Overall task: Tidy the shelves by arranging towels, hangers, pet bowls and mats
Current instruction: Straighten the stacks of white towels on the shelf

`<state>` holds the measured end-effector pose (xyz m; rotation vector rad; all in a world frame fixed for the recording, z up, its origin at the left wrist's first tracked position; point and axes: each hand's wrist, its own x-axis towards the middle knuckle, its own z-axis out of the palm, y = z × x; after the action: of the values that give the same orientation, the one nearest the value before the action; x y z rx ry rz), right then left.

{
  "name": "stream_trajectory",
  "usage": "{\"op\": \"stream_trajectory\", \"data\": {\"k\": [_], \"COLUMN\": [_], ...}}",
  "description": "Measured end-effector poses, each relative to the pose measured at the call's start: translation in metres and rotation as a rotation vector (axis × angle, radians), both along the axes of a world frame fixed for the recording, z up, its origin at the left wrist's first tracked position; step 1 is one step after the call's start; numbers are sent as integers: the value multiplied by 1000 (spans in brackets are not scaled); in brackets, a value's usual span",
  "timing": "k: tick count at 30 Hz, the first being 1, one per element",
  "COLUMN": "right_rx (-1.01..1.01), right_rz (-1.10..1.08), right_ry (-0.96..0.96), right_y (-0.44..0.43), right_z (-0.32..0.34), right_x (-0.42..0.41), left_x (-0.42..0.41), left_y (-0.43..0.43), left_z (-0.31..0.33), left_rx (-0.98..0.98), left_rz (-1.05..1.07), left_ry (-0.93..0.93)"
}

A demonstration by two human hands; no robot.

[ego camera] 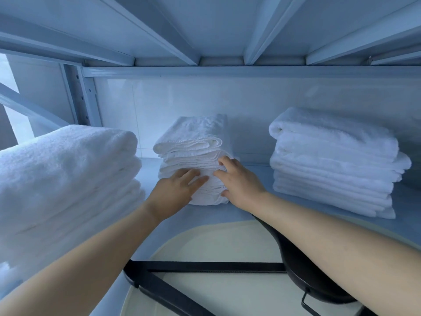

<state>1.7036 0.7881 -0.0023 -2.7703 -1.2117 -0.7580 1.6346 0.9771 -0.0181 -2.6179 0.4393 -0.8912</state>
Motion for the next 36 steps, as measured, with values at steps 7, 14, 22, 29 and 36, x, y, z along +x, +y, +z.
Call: {"op": "stream_trajectory", "data": {"k": [7,14,22,29,36], "right_rx": [28,3,55,104,178], "right_rz": [18,23,-6,-50,-61], "right_ry": [44,133,140,104,26], "right_y": [2,-3,-41,-100,-182], "right_z": [-1,2,13,36,54], "right_x": [10,7,-7,-16,-27], "left_x": [18,21,9,7,18], "left_y": [13,11,-24,-87,-160], "left_z": [-3,-5,14,36,49], "left_rx": [11,-187,-291,-239,-226], "left_rz": [-31,-15,-50,-141,-169], "left_ry": [-54,-23,-53,-46,-17]}}
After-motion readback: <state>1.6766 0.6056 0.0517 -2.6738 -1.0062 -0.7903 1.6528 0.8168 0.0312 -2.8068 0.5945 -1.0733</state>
